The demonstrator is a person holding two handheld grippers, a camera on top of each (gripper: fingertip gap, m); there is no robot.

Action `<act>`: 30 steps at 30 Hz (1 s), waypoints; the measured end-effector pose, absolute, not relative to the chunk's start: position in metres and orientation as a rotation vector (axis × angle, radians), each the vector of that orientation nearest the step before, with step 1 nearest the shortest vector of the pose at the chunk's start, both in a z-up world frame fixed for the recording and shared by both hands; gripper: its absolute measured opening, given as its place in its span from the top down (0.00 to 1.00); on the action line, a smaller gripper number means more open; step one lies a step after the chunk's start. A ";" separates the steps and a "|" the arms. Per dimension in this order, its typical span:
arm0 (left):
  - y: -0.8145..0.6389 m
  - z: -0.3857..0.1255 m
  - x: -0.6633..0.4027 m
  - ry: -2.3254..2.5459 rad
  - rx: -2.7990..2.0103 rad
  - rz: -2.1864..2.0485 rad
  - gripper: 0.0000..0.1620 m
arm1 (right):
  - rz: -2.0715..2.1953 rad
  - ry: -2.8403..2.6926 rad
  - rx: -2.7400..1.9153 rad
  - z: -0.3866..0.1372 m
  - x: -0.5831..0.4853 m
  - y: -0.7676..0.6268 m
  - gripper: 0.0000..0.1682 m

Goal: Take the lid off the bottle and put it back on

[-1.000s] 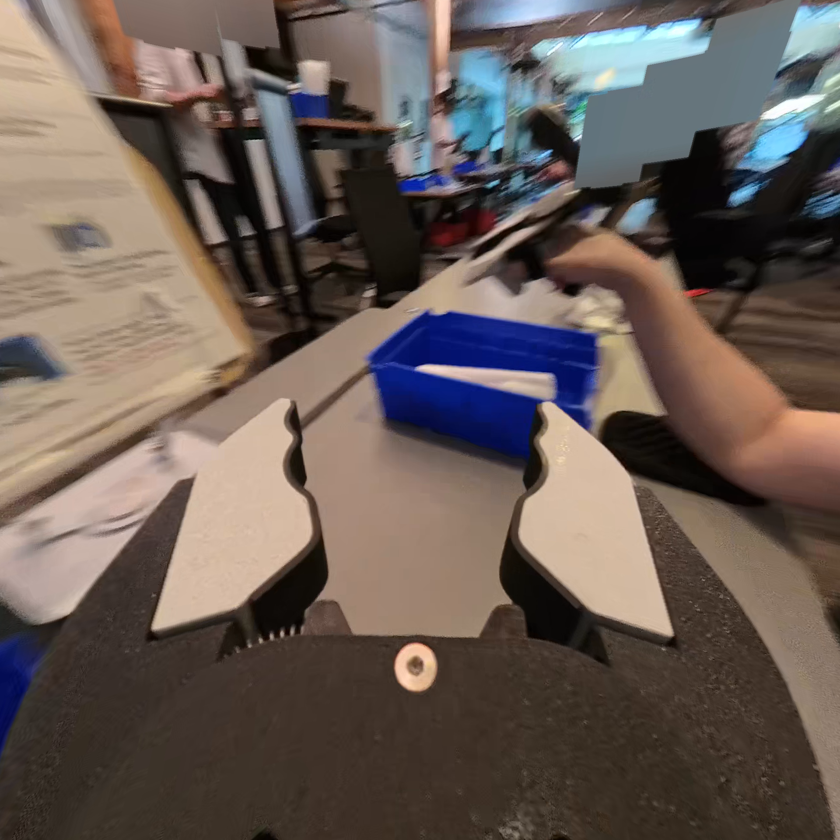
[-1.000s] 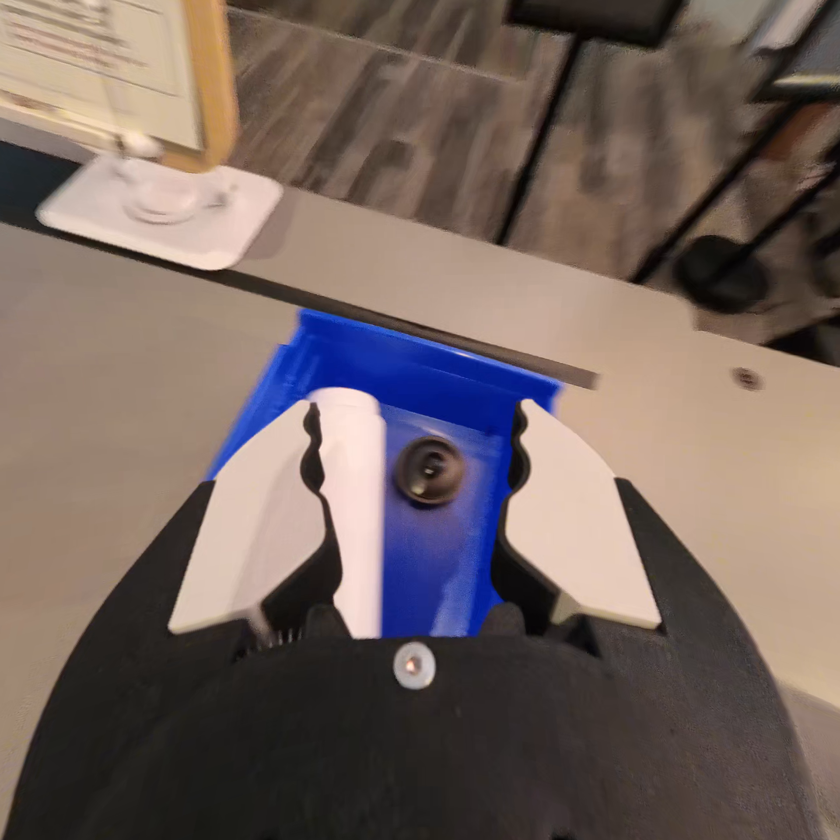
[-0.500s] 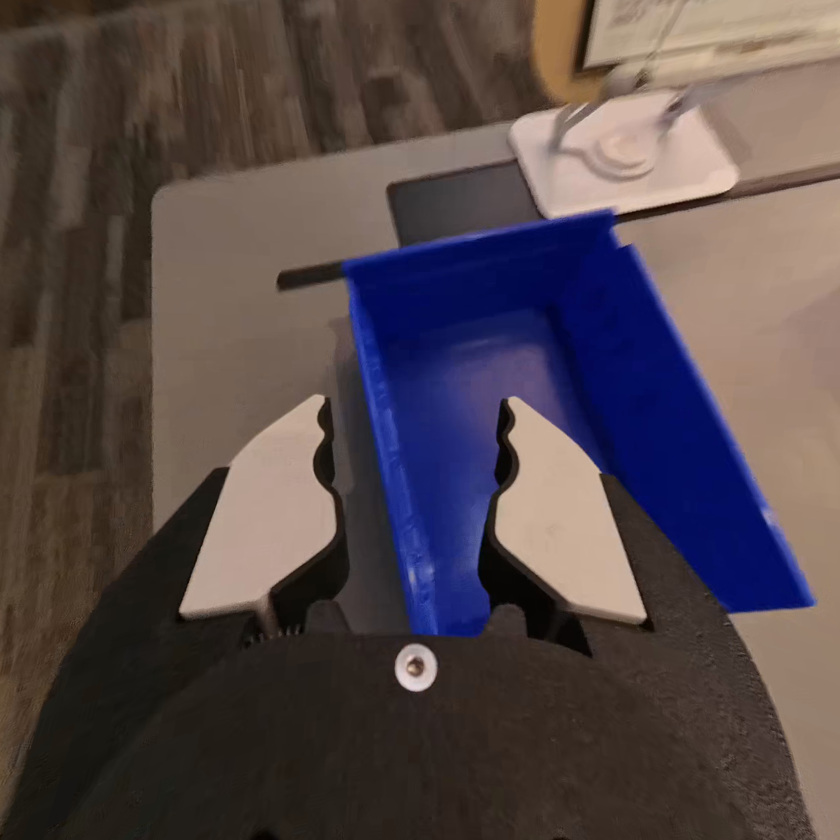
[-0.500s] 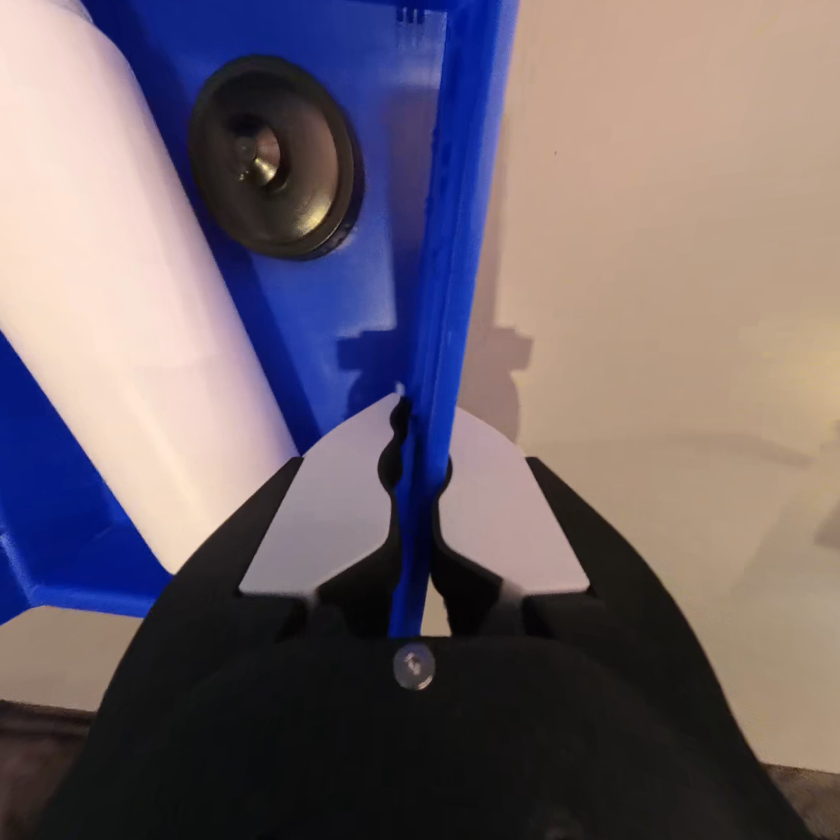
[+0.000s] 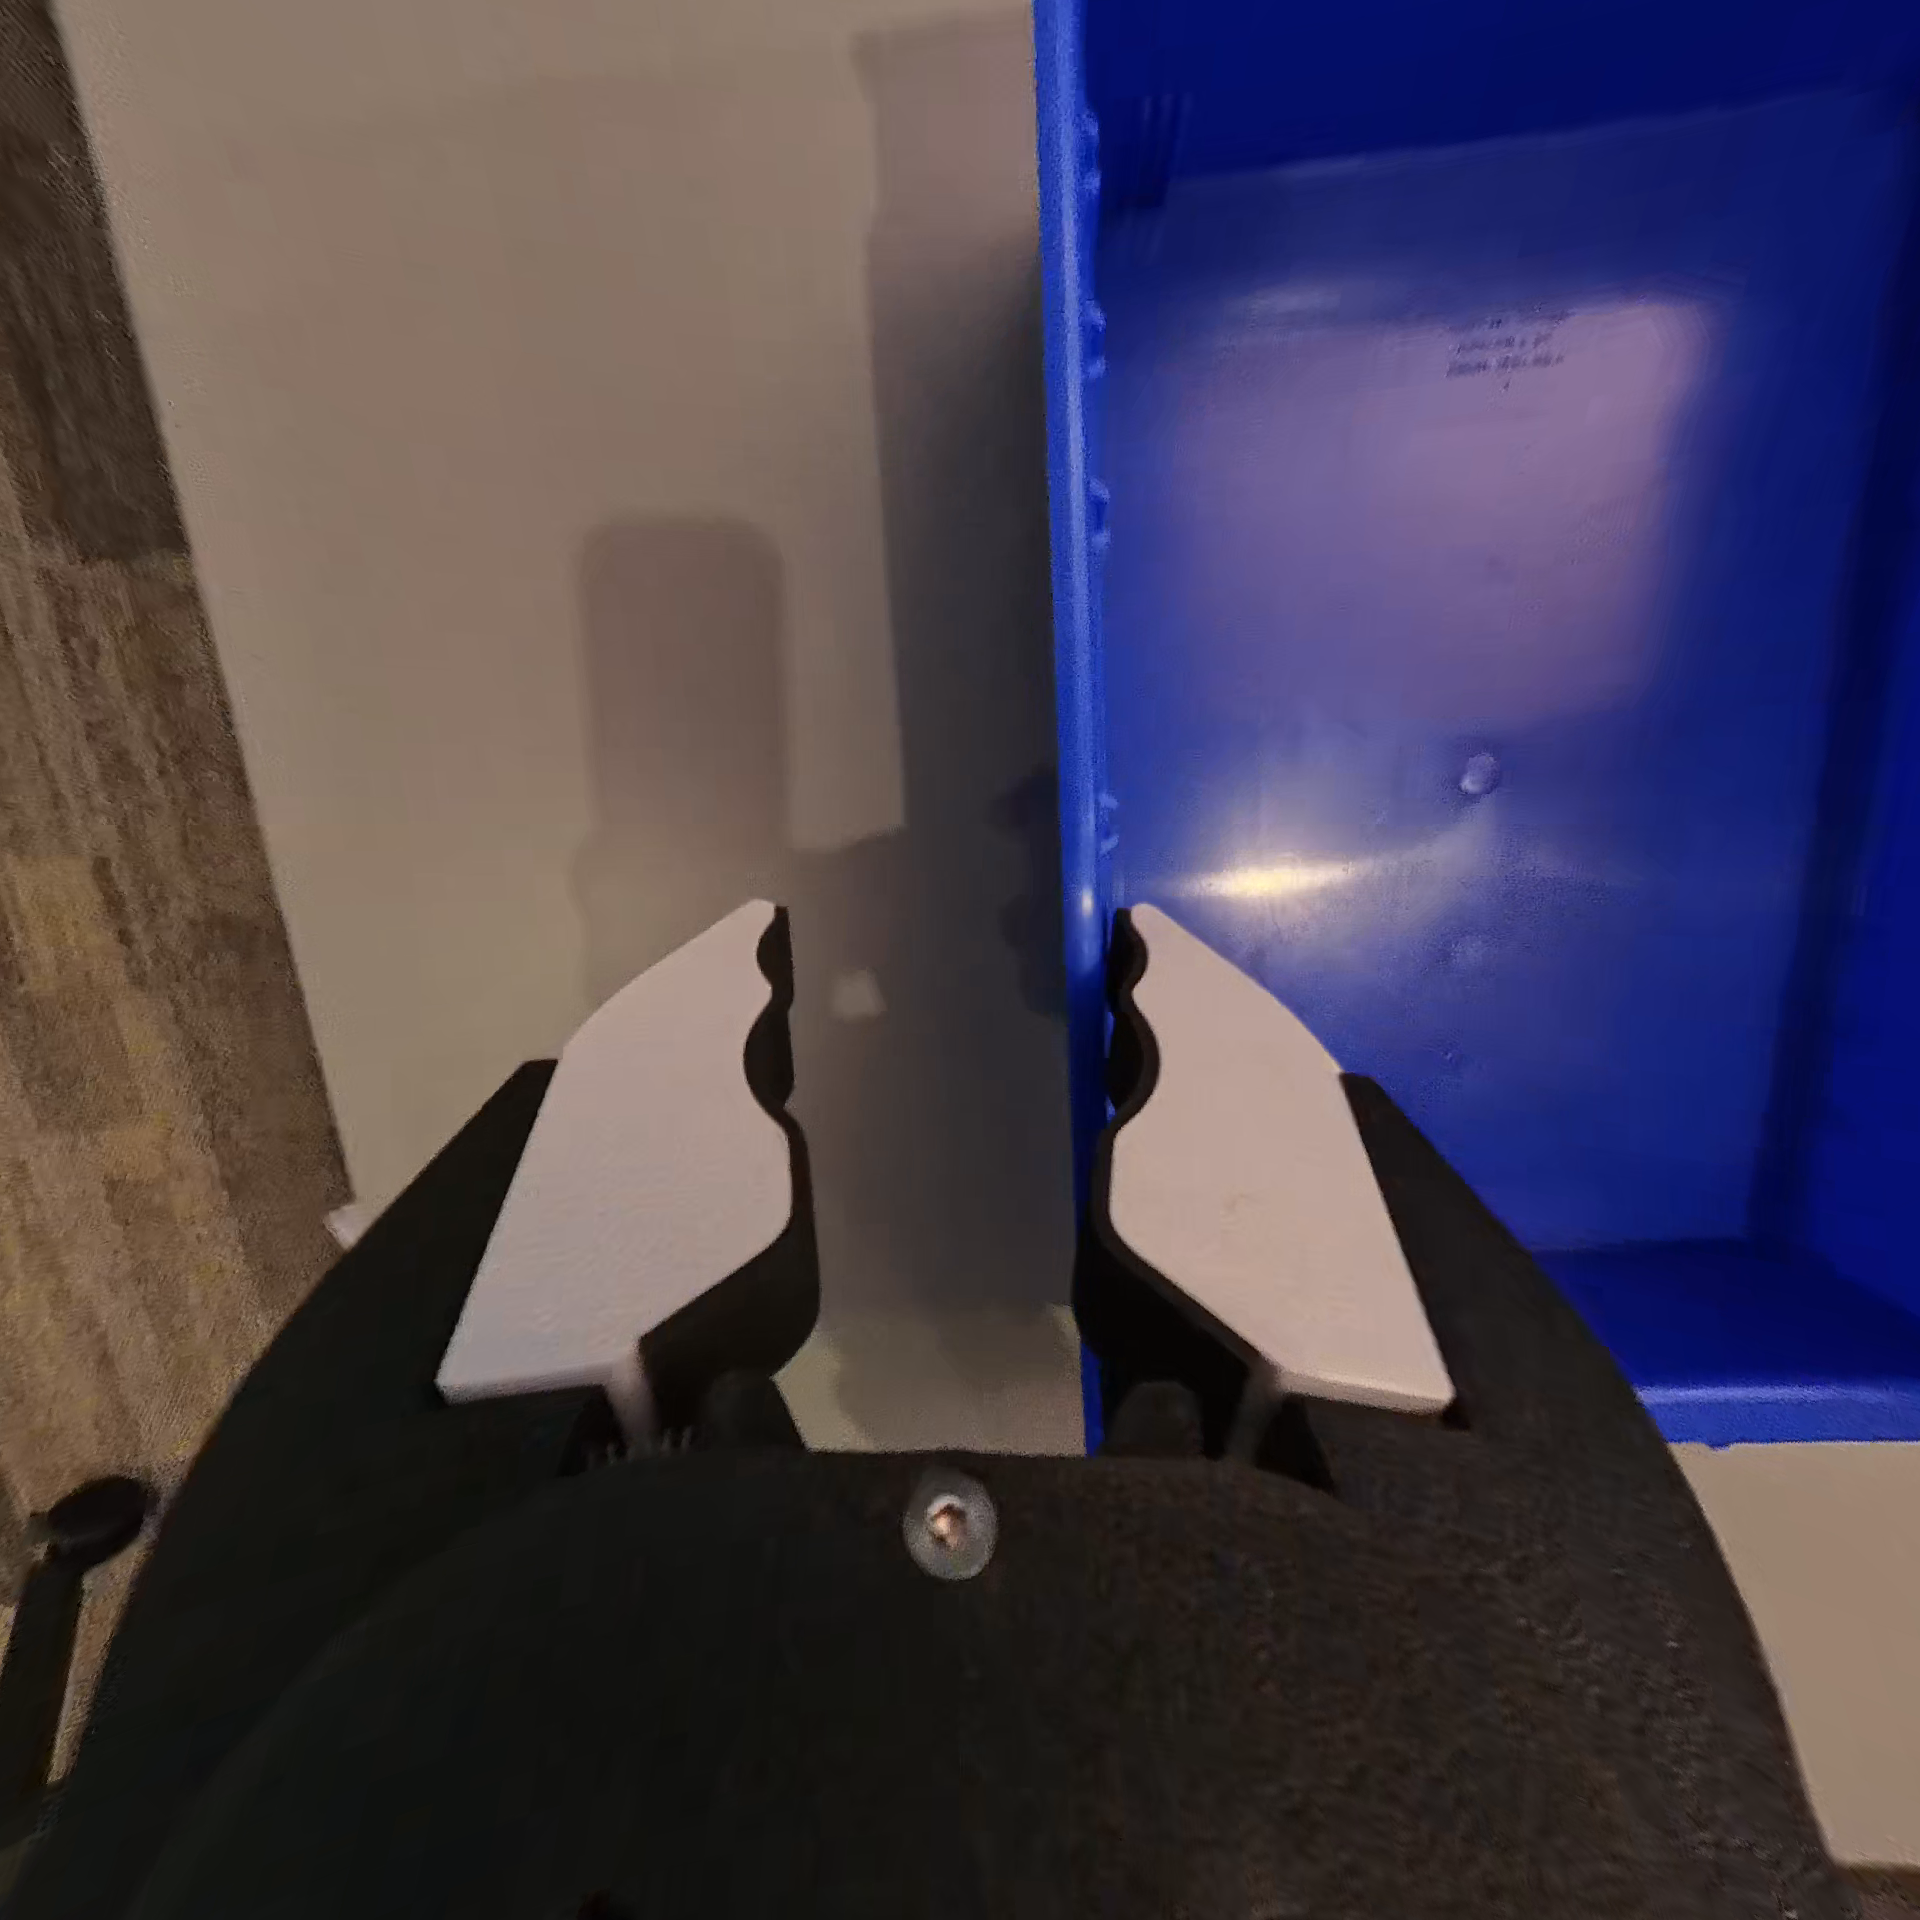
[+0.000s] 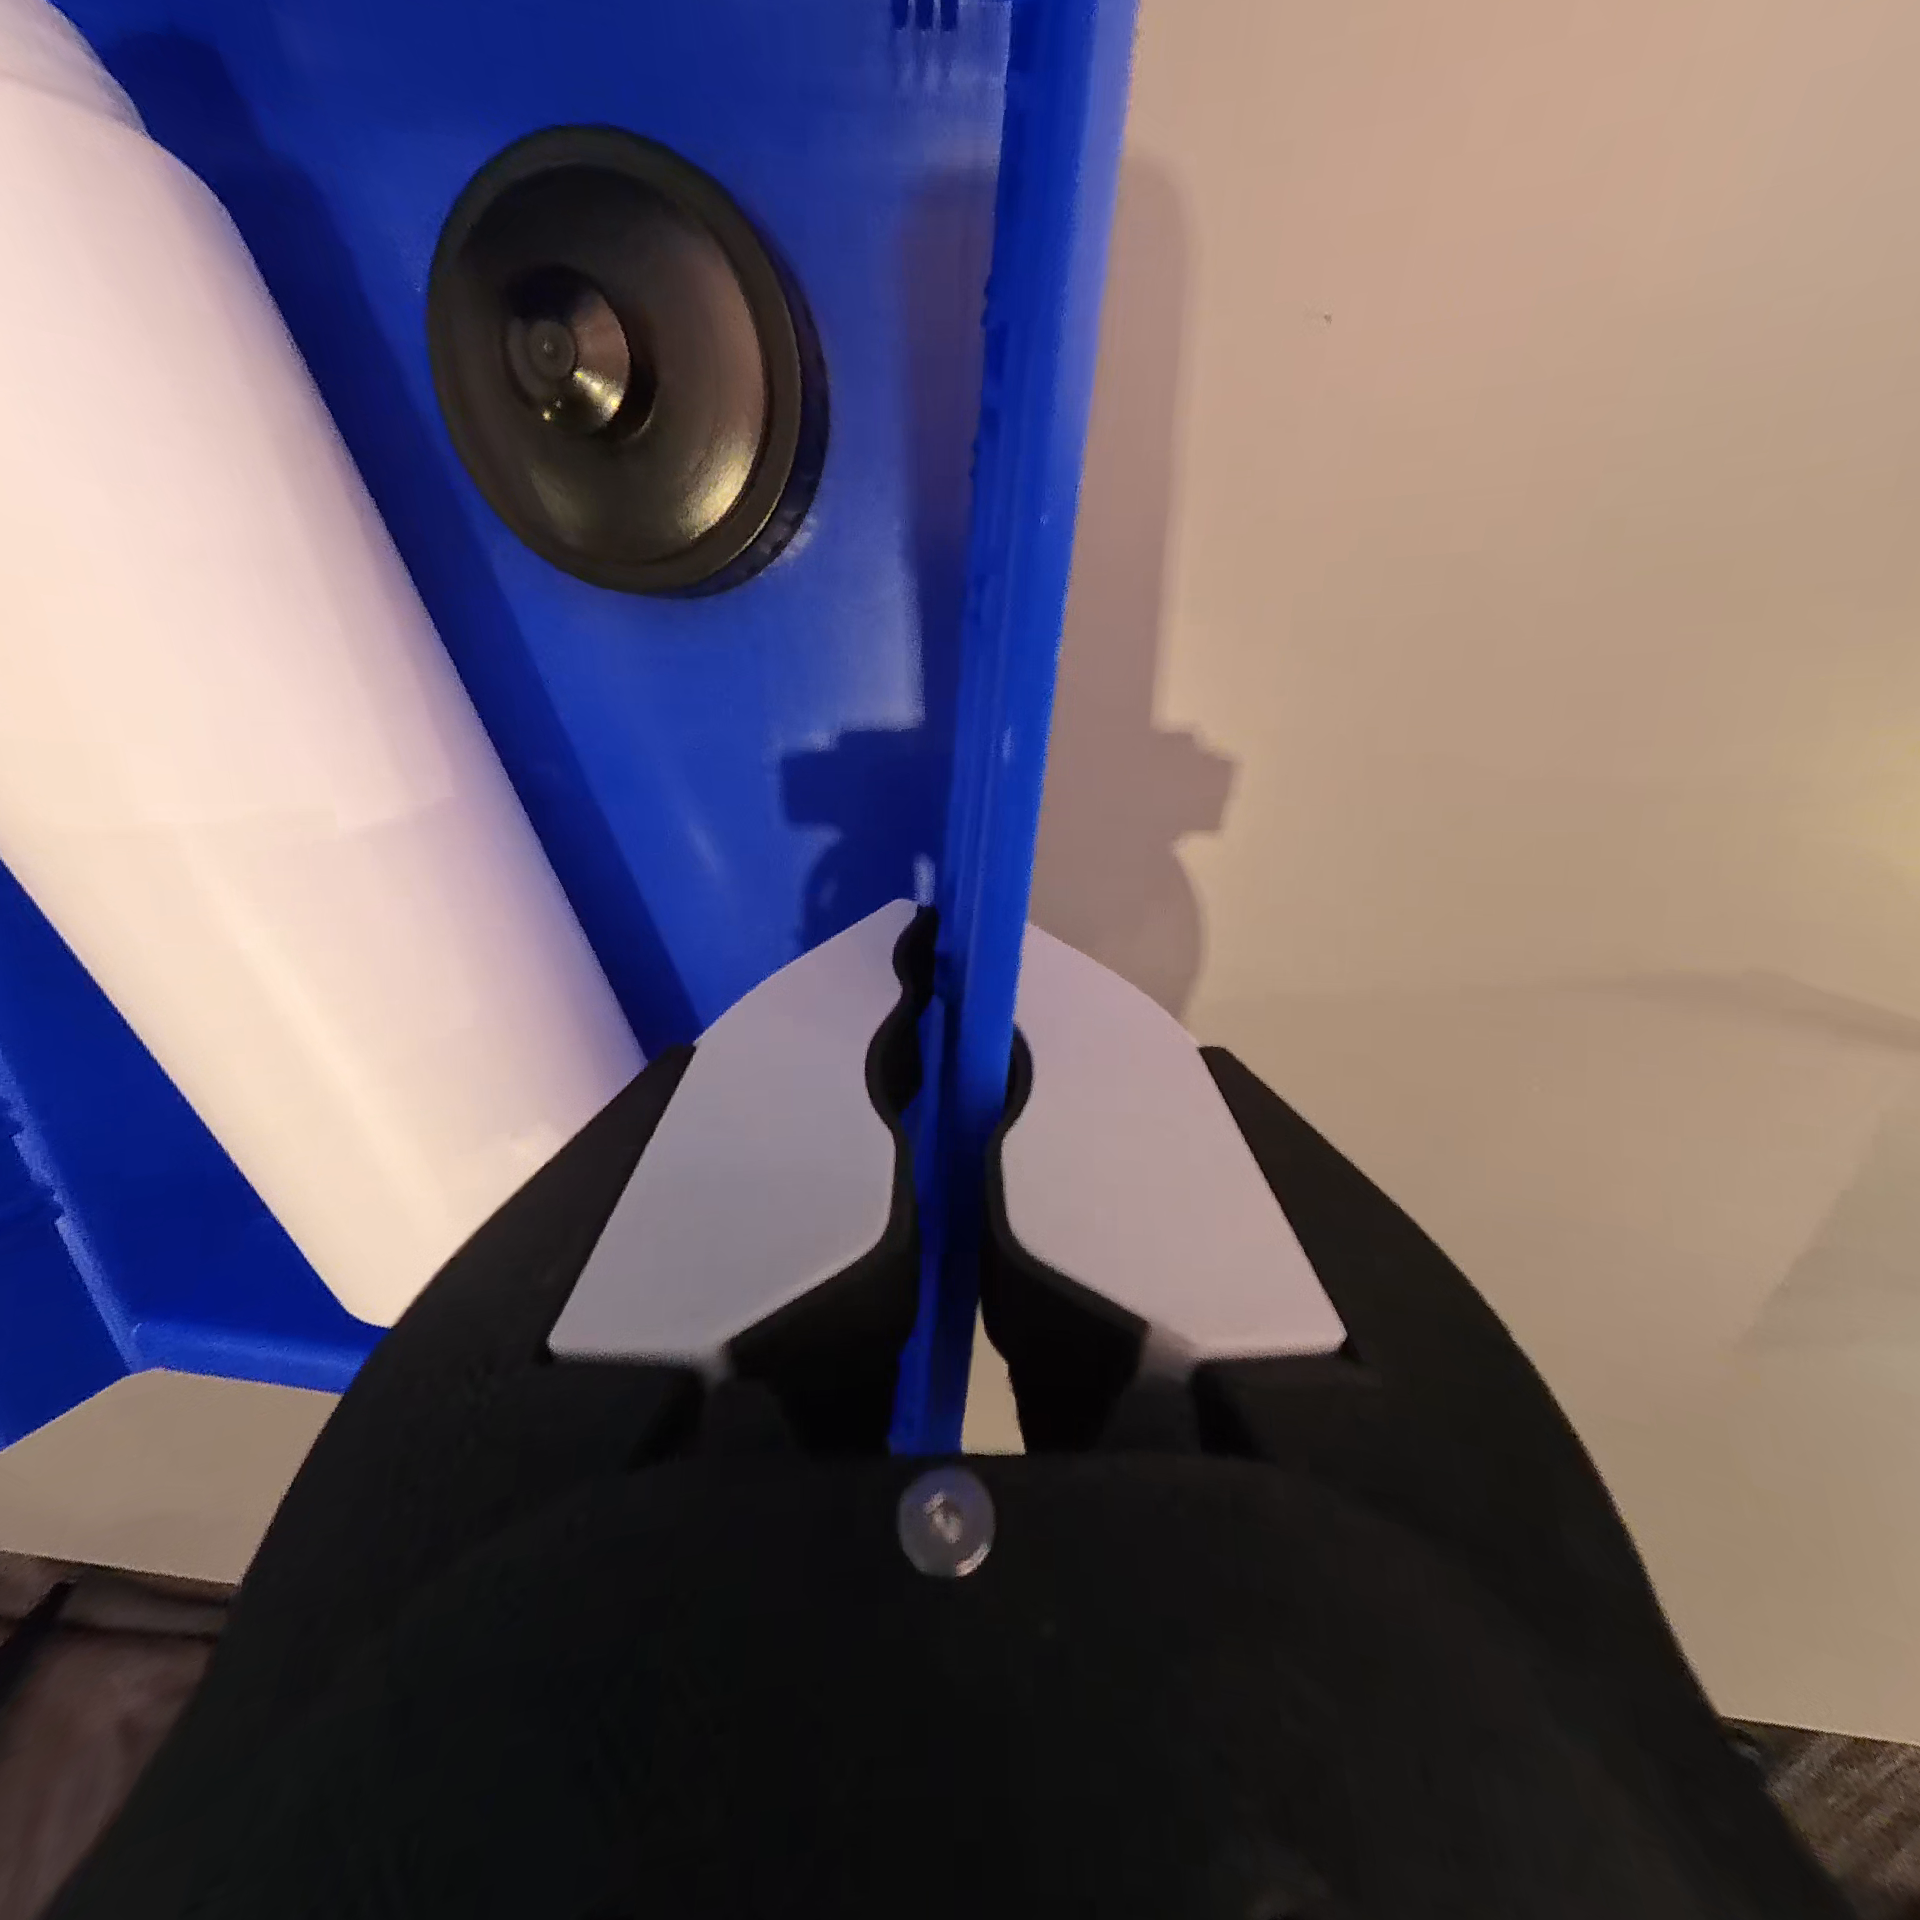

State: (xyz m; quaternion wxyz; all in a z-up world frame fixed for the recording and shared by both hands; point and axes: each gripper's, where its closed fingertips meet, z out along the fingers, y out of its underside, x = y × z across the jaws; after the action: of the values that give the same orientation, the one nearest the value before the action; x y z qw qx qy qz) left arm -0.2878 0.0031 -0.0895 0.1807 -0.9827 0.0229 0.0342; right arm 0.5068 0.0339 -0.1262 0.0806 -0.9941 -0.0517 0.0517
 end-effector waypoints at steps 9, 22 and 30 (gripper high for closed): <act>-0.007 -0.111 -0.257 0.118 -2.920 -0.104 0.97 | 0.197 -0.150 -3.001 -0.126 0.486 0.034 0.95; -0.011 -0.113 -0.180 0.432 -2.995 0.054 0.89 | 0.223 -0.222 -3.069 -0.126 0.412 0.028 0.95; -0.008 -0.115 -0.133 0.612 -2.944 0.241 0.82 | 0.163 -0.294 -3.104 -0.126 0.378 0.015 0.94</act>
State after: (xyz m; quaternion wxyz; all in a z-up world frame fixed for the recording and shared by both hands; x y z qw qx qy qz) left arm -0.1328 -0.0080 -0.1153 0.0625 -0.9741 0.2024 0.0797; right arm 0.3781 0.0151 -0.1258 0.0098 -0.9941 -0.0943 0.0522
